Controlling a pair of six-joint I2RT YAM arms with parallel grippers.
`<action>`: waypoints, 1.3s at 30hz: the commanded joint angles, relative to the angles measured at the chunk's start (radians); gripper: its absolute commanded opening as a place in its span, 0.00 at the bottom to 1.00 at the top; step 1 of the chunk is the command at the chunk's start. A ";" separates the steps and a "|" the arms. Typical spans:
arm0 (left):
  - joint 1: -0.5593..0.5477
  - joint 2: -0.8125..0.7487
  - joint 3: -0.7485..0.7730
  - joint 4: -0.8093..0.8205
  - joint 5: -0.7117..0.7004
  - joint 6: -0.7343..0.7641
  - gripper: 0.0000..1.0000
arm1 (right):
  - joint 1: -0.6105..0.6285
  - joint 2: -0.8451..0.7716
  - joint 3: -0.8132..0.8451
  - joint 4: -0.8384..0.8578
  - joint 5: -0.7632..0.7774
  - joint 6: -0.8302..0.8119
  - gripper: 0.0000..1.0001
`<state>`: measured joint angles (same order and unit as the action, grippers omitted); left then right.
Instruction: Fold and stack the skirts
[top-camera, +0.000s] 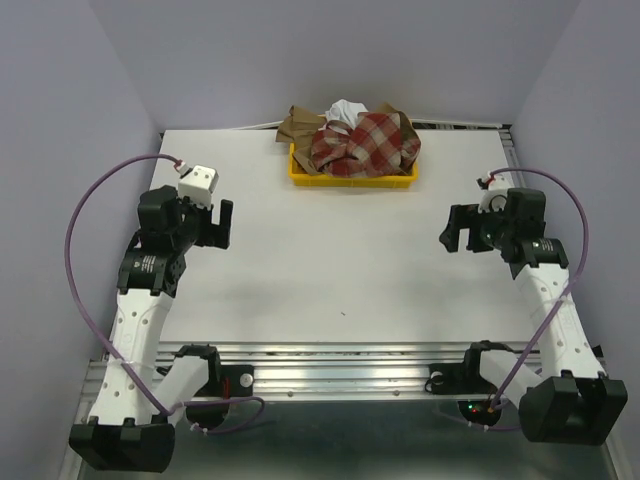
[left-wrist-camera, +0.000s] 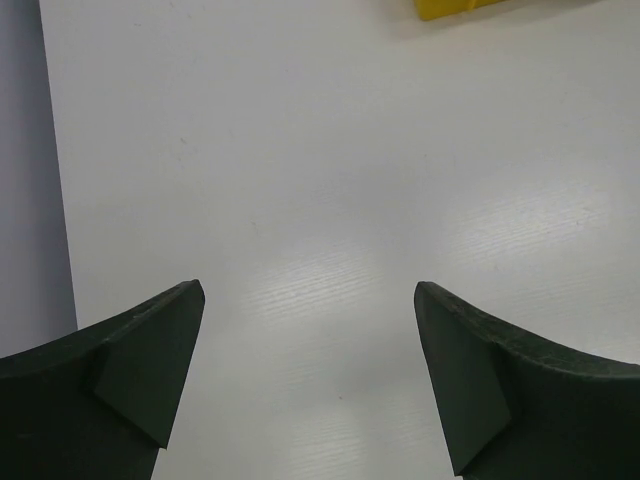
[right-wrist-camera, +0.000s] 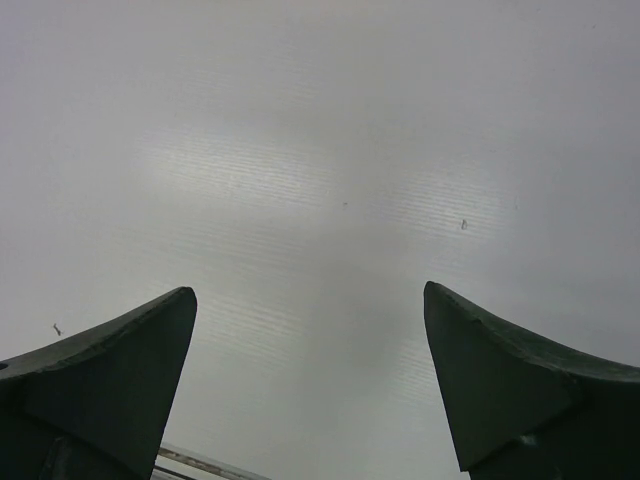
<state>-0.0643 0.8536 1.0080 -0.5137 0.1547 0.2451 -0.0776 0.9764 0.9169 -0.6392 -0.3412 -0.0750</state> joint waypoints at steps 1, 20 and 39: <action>-0.002 0.024 0.030 0.037 0.011 0.037 0.99 | -0.005 0.044 0.072 0.085 -0.034 0.012 1.00; -0.002 0.159 0.101 0.000 0.075 -0.024 0.99 | 0.176 0.698 0.597 0.430 -0.003 0.248 1.00; -0.002 0.211 0.073 0.049 0.089 -0.067 0.99 | 0.417 1.295 1.108 0.424 0.330 0.294 0.96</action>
<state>-0.0639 1.0683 1.0641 -0.5056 0.2287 0.1925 0.3412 2.2234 1.9057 -0.2245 -0.1333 0.2028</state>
